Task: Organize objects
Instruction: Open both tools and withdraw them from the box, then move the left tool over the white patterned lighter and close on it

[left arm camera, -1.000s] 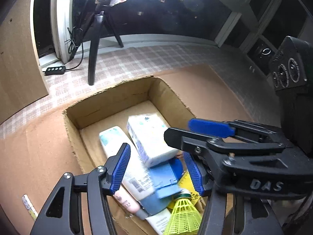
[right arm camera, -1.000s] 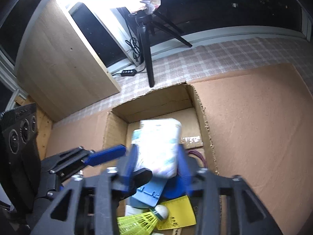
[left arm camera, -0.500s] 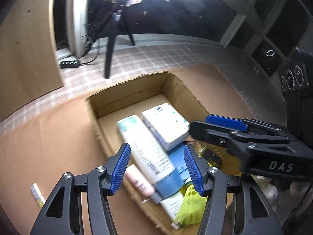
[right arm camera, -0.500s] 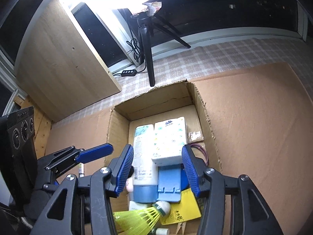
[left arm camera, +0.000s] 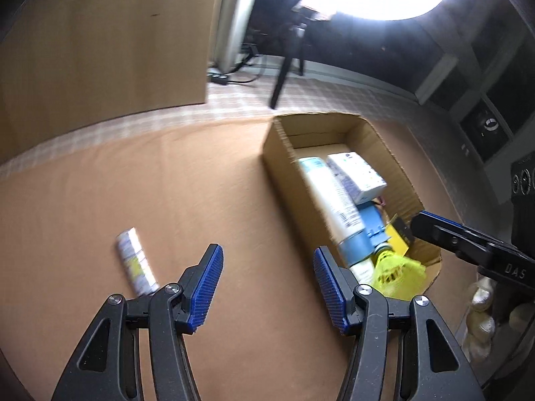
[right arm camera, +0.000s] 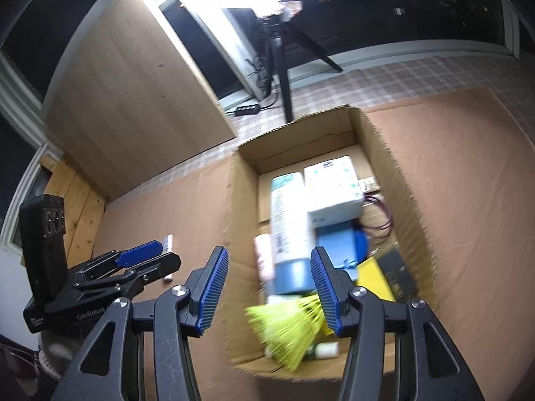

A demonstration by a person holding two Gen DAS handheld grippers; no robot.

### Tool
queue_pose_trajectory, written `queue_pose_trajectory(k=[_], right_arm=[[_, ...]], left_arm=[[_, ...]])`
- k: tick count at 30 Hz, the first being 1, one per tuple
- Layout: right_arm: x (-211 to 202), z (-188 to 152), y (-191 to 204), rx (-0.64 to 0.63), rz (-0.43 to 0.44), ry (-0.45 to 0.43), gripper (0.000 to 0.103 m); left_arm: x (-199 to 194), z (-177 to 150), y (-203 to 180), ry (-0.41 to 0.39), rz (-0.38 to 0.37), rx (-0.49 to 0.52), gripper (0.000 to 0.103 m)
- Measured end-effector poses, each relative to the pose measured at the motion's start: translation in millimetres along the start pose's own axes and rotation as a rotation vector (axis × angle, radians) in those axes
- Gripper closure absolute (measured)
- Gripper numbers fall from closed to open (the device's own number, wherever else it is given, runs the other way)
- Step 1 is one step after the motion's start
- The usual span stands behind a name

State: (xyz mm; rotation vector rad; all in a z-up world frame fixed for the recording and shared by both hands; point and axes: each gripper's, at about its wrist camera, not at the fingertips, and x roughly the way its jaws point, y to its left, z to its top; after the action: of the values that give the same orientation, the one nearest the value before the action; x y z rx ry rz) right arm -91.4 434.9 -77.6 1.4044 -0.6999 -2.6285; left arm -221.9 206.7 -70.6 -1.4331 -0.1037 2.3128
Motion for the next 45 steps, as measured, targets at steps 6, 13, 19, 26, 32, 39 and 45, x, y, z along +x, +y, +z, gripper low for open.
queue_pose_trajectory(k=[6,13,19,26,32,39,45], right_arm=[[2.5,-7.6,39.9,-0.075,0.039,0.016,0.055],[14.8,-25.0,80.8,-0.133,0.061,0.044,0.055],[21.3,-45.9,101.9,-0.169,0.063,0.07,0.055],[22.8,-62.7,109.7,-0.178,0.065,0.092,0.055],[17.4,-65.2,104.0,-0.168,0.061,0.086,0.056],[13.0,-68.1,91.9,-0.145,0.048,0.084,0.056],[6.1,-68.8,81.8,-0.134,0.038,0.076,0.056]], left_arm=[[-15.0,-28.9,37.8,0.002,0.042,-0.053,0.043],[-9.7,-41.2,81.4,0.028,0.101,-0.145,0.043],[5.6,-38.2,107.9,0.061,0.112,-0.223,0.045],[23.4,-25.2,112.4,0.092,0.121,-0.229,0.056],[37.1,-21.6,109.3,0.13,0.153,-0.225,0.065],[46.0,-21.7,104.7,0.15,0.193,-0.194,0.075],[45.1,-21.8,106.4,0.143,0.183,-0.194,0.078]])
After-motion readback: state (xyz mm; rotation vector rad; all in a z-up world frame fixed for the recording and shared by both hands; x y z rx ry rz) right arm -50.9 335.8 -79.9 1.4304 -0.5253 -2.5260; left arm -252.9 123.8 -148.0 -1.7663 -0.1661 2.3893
